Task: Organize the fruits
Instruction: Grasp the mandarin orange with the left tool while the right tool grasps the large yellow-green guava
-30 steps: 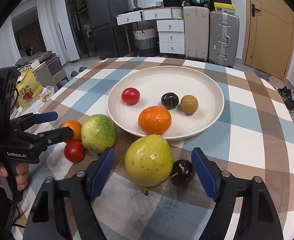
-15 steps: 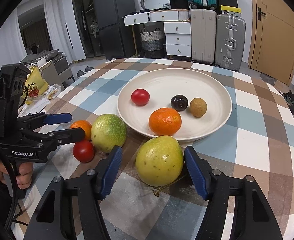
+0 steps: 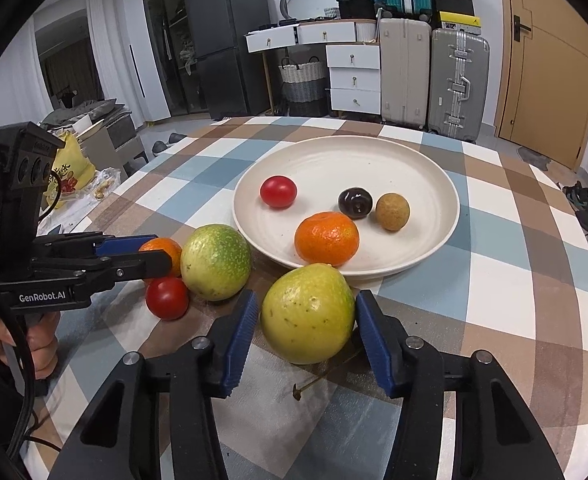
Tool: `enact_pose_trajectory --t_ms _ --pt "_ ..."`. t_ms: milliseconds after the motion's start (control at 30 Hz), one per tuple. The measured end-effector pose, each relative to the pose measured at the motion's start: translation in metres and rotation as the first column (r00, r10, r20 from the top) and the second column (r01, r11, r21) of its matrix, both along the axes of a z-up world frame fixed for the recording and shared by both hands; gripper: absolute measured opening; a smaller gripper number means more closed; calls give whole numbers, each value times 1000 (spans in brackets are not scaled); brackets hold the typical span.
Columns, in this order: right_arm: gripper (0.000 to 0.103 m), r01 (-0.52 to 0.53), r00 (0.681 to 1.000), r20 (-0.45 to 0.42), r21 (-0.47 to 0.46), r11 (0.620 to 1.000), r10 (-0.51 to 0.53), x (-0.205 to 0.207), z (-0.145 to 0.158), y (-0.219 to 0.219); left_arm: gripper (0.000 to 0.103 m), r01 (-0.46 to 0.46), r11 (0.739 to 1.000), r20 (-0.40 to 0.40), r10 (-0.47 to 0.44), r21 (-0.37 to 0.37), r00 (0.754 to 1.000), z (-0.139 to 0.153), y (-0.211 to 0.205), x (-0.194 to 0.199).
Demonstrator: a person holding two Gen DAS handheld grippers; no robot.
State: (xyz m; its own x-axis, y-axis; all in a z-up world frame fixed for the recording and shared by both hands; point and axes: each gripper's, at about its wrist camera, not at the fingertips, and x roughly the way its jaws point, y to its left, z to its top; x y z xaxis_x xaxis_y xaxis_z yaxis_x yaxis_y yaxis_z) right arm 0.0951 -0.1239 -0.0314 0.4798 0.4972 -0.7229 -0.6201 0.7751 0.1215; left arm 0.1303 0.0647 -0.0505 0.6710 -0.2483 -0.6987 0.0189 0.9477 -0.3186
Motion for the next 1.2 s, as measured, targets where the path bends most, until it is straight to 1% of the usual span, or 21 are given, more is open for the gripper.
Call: enact_pose_trajectory --t_ms 167,200,300,400,433,500,633,900,1100,1200 --pt "53 -2 1000 2 -5 1000 2 0 0 1 38 1 1000 1 -1 0 1000 -1 0 1" --pt "53 -4 1000 1 -5 1000 4 0 -1 2 41 -3 1000 -1 3 -2 1000 -1 1 2" --pt "53 -5 1000 1 -7 1000 5 1 -1 2 45 -17 1000 -3 17 1 1000 -3 3 2" --pt "50 -3 1000 4 -8 1000 3 0 -1 2 46 -21 1000 -2 21 14 1000 -3 2 2" --pt "50 -4 1000 2 -5 1000 4 0 -1 1 46 -20 1000 -1 20 12 1000 -3 2 2" --pt "49 -5 1000 0 -1 1000 5 -1 0 0 37 -3 1000 1 3 -7 1000 -3 2 2" --pt "49 -5 1000 16 20 1000 4 -3 3 -4 36 -13 999 18 12 36 1000 1 -1 -1" --pt "49 24 999 23 69 997 -25 -3 8 -15 36 -35 997 90 29 66 995 13 -1 -10" --pt "49 42 998 38 125 991 -47 -5 17 -25 36 -82 992 137 68 100 988 22 3 -16" --pt "49 56 997 39 158 986 -62 -4 21 -32 36 -100 990 149 84 104 985 25 6 -19"
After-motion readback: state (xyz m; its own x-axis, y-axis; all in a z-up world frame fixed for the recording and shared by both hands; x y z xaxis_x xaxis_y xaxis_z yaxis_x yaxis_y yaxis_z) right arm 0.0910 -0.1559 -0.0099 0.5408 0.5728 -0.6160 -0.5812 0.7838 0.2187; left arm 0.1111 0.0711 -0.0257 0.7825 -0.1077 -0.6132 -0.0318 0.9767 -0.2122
